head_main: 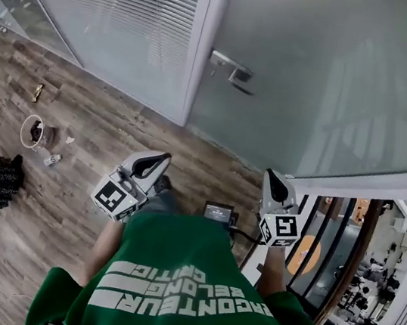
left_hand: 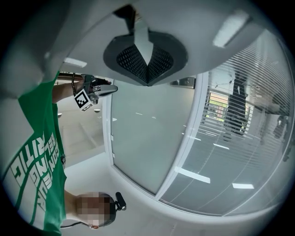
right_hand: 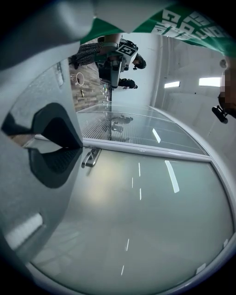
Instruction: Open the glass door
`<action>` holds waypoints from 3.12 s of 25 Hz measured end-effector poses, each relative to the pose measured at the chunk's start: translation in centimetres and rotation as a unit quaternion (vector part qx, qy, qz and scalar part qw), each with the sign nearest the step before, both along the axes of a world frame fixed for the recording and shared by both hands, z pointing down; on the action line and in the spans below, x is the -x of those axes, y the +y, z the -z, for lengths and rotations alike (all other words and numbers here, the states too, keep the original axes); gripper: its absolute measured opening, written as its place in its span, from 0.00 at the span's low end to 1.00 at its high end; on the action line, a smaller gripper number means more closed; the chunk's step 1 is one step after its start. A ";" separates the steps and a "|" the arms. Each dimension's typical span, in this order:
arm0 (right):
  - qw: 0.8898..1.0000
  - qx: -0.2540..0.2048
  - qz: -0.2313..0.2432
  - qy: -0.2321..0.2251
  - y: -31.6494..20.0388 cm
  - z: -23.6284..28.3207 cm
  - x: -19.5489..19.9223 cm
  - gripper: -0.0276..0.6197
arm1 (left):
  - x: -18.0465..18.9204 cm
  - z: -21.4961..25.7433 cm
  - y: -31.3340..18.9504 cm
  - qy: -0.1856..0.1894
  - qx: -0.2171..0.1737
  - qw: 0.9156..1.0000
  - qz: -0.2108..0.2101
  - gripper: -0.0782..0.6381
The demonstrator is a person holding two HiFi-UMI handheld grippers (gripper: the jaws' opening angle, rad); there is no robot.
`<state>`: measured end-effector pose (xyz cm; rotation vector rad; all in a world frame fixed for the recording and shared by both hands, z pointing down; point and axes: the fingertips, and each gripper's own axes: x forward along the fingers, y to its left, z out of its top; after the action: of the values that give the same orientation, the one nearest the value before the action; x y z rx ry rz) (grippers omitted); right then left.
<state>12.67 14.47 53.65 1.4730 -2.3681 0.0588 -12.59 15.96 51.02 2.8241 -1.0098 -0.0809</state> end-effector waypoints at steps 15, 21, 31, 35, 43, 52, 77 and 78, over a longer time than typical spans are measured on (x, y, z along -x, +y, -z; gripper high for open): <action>0.999 0.038 0.002 0.035 -9.4 -1.4 2.7 0.03 | 5.5 -1.0 -4.8 0.017 0.014 0.999 0.042 0.13; 0.997 0.043 0.031 0.065 -13.9 -2.6 2.7 0.12 | 6.2 -0.8 -5.4 0.021 -0.002 0.998 0.059 0.13; 0.969 0.113 0.114 0.186 -22.1 -7.6 4.8 0.23 | 4.5 0.6 -7.2 0.009 0.008 0.996 0.090 0.13; 0.944 0.145 0.170 0.244 -24.3 -9.8 6.6 0.24 | 3.3 1.7 -7.9 0.011 0.005 0.995 0.099 0.13; 0.882 0.217 0.267 0.321 -26.4 -13.3 9.3 0.24 | 2.9 1.4 -9.2 -0.009 0.020 0.989 0.150 0.13; 0.828 0.341 0.267 0.355 -25.4 -17.9 8.3 0.06 | 2.5 0.4 -8.7 -0.007 0.024 0.979 0.201 0.13; 0.814 0.312 0.330 0.362 -25.9 -21.3 10.1 0.03 | 6.0 -1.5 -10.0 0.040 0.033 0.961 0.272 0.13; 0.821 0.300 0.330 0.357 -26.1 -21.5 10.3 0.03 | 5.6 -1.5 -10.4 0.034 0.034 0.962 0.270 0.13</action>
<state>2.33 -11.60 75.13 0.2437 -1.8255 0.0560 -18.16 5.58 52.56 2.3864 -1.6948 -0.1929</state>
